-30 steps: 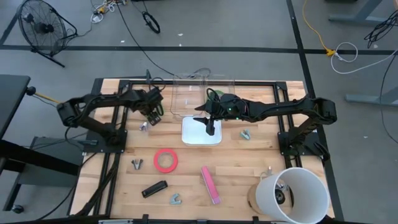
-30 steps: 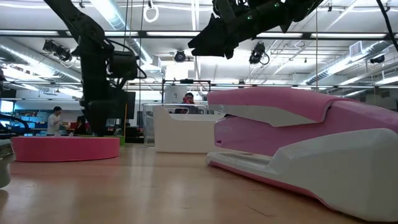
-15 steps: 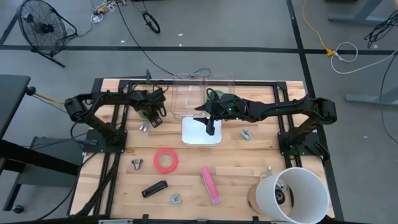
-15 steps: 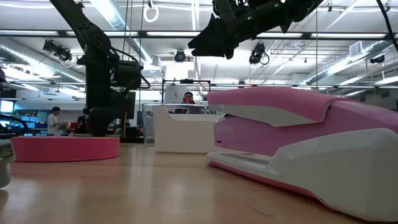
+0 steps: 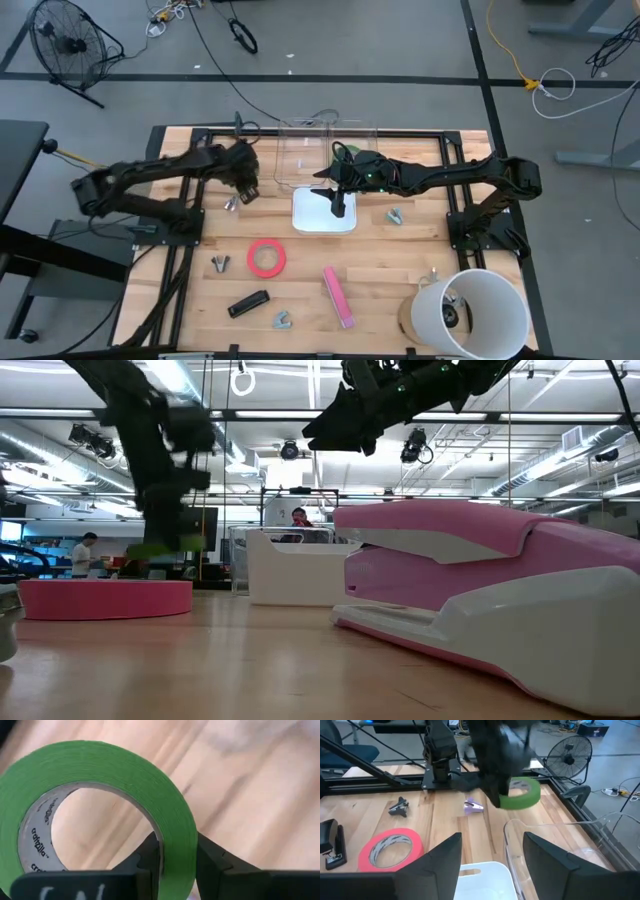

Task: Pick and place Stapler, Stapler remover, tape
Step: Put the green tape into the right transparent bin

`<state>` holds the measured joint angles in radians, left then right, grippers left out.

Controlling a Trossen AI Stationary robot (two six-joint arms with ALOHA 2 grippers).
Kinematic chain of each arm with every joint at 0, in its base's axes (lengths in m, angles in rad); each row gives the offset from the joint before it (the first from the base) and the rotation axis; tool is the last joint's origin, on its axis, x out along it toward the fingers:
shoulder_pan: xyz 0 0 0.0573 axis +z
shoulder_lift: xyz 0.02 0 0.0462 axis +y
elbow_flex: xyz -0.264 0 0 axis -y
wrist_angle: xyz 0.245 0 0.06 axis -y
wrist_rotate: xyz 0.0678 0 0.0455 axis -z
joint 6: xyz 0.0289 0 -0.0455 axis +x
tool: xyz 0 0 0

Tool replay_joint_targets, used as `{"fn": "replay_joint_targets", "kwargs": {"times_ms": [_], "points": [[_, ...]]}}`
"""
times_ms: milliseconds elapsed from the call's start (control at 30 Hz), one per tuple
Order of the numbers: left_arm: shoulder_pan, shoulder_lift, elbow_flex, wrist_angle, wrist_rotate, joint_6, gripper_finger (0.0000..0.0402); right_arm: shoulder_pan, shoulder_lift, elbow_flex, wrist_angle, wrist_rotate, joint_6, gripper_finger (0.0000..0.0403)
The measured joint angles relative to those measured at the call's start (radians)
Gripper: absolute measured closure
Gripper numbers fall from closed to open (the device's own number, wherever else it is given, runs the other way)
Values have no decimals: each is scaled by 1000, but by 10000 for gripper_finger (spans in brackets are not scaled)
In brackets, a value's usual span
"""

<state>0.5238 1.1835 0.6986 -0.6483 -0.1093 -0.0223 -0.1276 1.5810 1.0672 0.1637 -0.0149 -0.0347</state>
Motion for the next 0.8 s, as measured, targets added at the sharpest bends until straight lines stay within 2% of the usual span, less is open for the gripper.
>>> {"fn": "replay_joint_targets", "kwargs": {"times_ms": [133,333,400,600,800], "points": [[-101,-178,53,50,83,-50,318,0,0,0,11,2,40,192],[-278,-393,75,345,261,-79,318,2,0,0,83,-4,78,192],[-329,-435,75,429,275,-79,318,6,0,0,118,-3,79,192],[-433,-454,75,577,271,-52,318,38,0,0,267,-4,39,192],[-493,-371,74,652,270,-20,318,50,0,0,349,-2,58,192]]}}
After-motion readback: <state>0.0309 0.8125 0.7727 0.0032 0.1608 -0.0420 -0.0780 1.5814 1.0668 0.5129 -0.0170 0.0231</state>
